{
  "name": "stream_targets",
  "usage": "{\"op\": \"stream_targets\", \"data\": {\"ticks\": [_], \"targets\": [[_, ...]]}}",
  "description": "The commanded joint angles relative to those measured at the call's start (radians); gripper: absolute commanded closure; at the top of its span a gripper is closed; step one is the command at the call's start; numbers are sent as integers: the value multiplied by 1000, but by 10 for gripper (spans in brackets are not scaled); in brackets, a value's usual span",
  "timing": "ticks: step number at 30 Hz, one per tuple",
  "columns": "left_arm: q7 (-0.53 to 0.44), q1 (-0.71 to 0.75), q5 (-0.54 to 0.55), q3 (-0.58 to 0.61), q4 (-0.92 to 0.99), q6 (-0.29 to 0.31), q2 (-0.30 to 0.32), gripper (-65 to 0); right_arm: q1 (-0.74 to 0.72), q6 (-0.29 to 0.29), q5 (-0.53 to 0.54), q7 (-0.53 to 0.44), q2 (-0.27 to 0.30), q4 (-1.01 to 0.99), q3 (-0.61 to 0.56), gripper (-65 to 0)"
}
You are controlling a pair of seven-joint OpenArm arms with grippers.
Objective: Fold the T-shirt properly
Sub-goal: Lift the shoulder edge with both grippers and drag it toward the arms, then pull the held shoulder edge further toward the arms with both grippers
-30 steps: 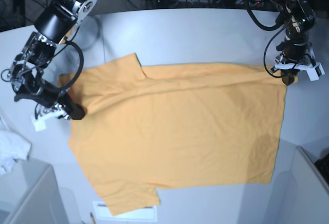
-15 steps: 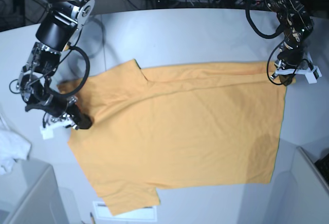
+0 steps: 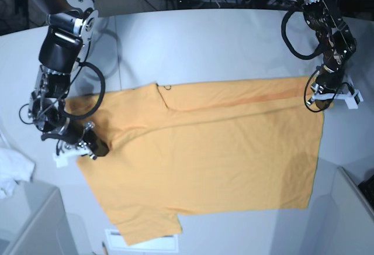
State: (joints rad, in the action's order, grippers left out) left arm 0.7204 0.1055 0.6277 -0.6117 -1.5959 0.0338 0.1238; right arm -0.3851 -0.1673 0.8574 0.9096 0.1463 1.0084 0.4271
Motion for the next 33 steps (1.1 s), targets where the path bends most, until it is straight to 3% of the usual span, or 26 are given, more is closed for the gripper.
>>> {"op": "stream_targets", "data": {"ticks": [1,12,16,18,20,24,26,28,30,33], "targets": [[-18,-25,10,14,-5,10,15,0,-36,-7,21,-19,22,2,0,0],[-18,-48,10,28,56,10,33,0,-28,-7,21,-33,25,-21,-1,0],[-20,-48,10,22,55,10,35,0,-18,-7,21,-33,25,-20,-1,-224],[-20,-49,10,22,53,10,37,0,-10,-7,21,-40,25,-18,-1,-236],[-20,-65,10,22,55,10,37,-97,-8,-7,21,-43,31,-18,-1,-222],[-23,-88,10,22,55,10,37,-406,36,-7,21,-106,65,37,0,-222],[-25,-99,11,22,47,10,37,-517,77,8,21,-140,66,117,5,-222],[-25,-96,19,13,21,10,35,-574,133,59,21,-174,66,218,6,-222],[-23,-79,21,-46,-36,16,27,-578,200,116,21,-228,65,343,6,-225],[-22,-5,59,-146,-119,18,-34,-578,326,171,27,-298,54,528,8,-227]]}}
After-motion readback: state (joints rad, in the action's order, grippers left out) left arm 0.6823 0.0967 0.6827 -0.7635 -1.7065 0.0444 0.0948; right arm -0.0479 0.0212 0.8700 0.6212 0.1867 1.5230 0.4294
